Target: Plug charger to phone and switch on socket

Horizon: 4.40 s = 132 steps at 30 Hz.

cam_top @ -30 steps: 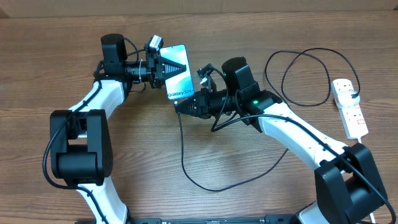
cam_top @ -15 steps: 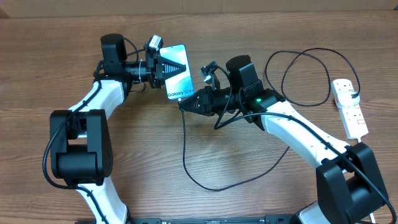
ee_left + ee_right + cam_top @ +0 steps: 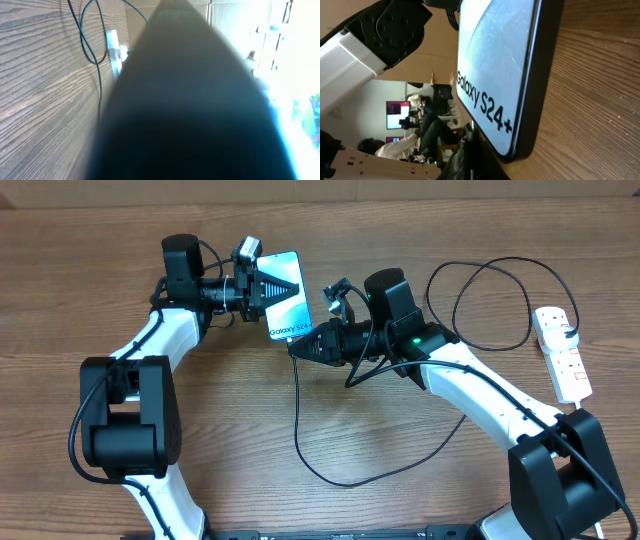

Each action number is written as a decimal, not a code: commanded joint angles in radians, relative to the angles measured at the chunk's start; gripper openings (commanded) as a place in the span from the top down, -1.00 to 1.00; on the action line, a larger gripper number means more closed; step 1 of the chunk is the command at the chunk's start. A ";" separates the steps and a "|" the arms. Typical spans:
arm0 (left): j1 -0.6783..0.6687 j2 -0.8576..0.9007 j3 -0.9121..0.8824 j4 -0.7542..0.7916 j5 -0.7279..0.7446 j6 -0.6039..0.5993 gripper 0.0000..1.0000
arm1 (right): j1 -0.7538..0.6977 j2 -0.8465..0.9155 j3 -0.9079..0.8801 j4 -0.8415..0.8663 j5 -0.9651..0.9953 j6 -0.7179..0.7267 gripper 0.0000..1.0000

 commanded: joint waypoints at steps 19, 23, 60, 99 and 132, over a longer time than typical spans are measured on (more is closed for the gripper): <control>0.001 -0.005 0.008 0.007 0.039 -0.003 0.92 | -0.039 0.001 -0.004 -0.039 0.026 0.018 0.93; 0.001 -0.005 0.008 0.007 0.039 -0.003 0.92 | -0.039 0.001 -0.004 -0.037 0.026 0.018 0.93; 0.001 -0.005 0.008 0.007 0.019 -0.002 0.92 | -0.013 0.001 -0.004 -0.014 -0.044 0.018 0.93; 0.001 -0.005 0.008 0.007 0.024 -0.006 0.92 | 0.001 0.001 -0.004 0.011 0.016 0.071 0.93; 0.001 -0.005 0.008 0.007 0.036 -0.006 0.92 | -0.030 0.001 -0.004 0.015 0.018 0.071 0.93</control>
